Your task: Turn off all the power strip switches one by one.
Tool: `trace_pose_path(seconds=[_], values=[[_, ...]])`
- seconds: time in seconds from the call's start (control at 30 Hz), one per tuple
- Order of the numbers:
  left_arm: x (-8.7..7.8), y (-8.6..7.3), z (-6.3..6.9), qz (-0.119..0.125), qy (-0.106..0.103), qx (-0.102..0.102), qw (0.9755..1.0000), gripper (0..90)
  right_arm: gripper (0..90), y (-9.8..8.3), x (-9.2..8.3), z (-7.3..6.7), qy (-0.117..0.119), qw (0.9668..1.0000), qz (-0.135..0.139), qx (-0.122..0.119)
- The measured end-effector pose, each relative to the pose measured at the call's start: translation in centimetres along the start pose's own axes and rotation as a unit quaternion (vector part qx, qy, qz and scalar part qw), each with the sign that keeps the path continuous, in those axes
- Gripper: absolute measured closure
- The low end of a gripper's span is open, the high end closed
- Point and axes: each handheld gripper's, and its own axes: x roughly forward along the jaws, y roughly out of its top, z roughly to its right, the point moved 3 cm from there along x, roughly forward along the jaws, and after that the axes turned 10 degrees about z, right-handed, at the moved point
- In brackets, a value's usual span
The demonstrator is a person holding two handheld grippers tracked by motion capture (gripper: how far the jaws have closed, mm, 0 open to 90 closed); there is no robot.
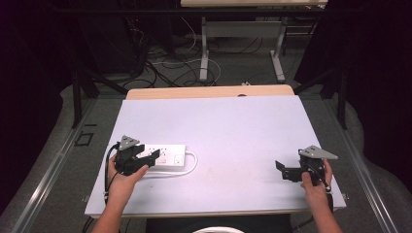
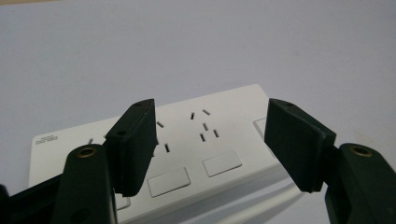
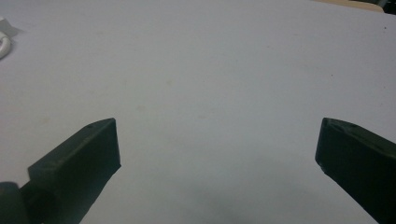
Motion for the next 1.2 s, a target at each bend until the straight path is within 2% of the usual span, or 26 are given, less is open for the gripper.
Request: trace_pose_path(seconds=[0.1, 0.27, 0.37, 0.43, 0.53, 0.63, 0.73, 0.9, 1.03, 1.2], values=[[0.2, 0.0, 0.8, -0.002, -0.015, 0.011, 0.9998, 28.4, 0.0, 0.0, 0.0, -0.1, 0.003, 1.0000, -0.002, -0.001], [0.9, -0.1, 2.3, 0.003, -0.047, 0.007, 0.9989, 18.4, 0.0, 0.0, 0.1, -0.1, 0.006, 1.0000, 0.000, -0.006], [1.3, -0.3, 3.0, 0.010, -0.058, 0.012, 0.9982, 12.6, 0.0, 0.0, 0.1, -0.1, 0.006, 0.9999, 0.001, -0.008], [1.5, -0.5, 3.5, 0.015, -0.065, 0.012, 0.9977, 5.7, 0.0, 0.0, 0.2, -0.3, 0.003, 1.0000, 0.002, -0.003], [1.8, -0.8, 4.0, 0.019, -0.072, 0.022, 0.9970, 0.2, 0.0, 0.0, 0.2, -0.3, 0.003, 1.0000, 0.000, -0.004], [2.0, -1.2, 4.5, 0.025, -0.082, 0.027, 0.9960, 0.3, 0.0, 0.0, 0.2, -0.4, 0.005, 1.0000, 0.001, -0.002], [2.2, -1.6, 4.7, 0.030, -0.087, 0.042, 0.9949, 0.3, 0.0, 0.0, 0.2, -0.4, 0.006, 1.0000, -0.002, -0.003], [2.3, -2.1, 5.0, 0.031, -0.096, 0.043, 0.9940, 0.3, 0.0, -0.1, 0.3, -0.3, 0.009, 0.9999, -0.003, -0.010], [2.5, -2.4, 5.0, 0.026, -0.094, 0.045, 0.9942, 0.3, 0.0, -0.1, 0.3, -0.4, 0.012, 0.9999, -0.002, -0.008], [2.7, -2.7, 5.0, 0.020, -0.094, 0.039, 0.9947, 0.3, 0.0, -0.1, 0.3, -0.3, 0.012, 0.9999, -0.002, -0.009]])
